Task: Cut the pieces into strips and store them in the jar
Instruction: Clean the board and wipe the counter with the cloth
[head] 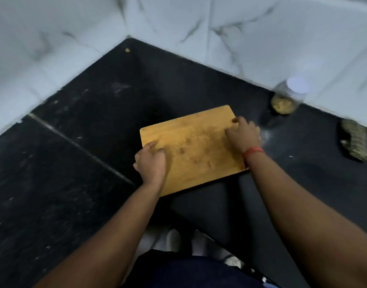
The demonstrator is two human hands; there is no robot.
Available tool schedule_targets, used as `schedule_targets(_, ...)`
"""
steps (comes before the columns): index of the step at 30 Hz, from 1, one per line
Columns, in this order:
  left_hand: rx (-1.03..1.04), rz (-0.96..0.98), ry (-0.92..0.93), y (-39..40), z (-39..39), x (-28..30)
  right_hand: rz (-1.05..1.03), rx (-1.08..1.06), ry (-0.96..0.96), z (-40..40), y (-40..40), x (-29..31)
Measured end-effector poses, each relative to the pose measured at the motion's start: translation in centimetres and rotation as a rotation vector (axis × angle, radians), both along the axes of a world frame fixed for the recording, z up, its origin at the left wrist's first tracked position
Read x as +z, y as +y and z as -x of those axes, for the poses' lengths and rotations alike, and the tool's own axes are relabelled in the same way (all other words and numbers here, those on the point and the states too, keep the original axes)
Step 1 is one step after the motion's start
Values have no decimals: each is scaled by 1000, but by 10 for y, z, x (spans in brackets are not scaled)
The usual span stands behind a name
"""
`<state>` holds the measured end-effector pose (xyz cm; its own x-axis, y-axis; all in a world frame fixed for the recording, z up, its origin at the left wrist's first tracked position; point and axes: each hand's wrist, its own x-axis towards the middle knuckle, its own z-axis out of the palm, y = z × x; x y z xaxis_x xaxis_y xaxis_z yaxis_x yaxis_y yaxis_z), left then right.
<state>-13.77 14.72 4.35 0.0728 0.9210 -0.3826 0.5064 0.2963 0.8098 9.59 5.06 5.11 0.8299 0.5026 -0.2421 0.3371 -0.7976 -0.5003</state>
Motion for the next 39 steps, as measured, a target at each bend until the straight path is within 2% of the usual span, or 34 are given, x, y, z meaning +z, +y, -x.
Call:
schedule_targets(3, 155, 44, -62, 17, 36, -2, -45, 187, 24, 11, 76, 5)
schedule_targets(9, 284, 81, -132, 29, 65, -8, -30, 411, 61, 31, 174, 8)
schedule_targets(16, 173, 29, -33, 29, 75, -21, 77, 492, 107, 32, 207, -10)
schedule_targets(23, 129, -108, 85, 26, 74, -29, 83, 579, -39, 31, 190, -25)
schedule_targets(26, 36, -260, 156, 23, 64, -26, 47, 613, -135, 32, 171, -31)
schedule_targets(30, -87, -333, 175, 14, 36, -21, 58, 642, -193, 28, 132, -36)
schedule_targets(35, -319, -400, 207, -15, -17, -15, 64, 585, -210, 7, 66, -41)
schedule_targets(39, -587, -449, 279, -50, -75, -15, 89, 461, -227, -27, -7, -45)
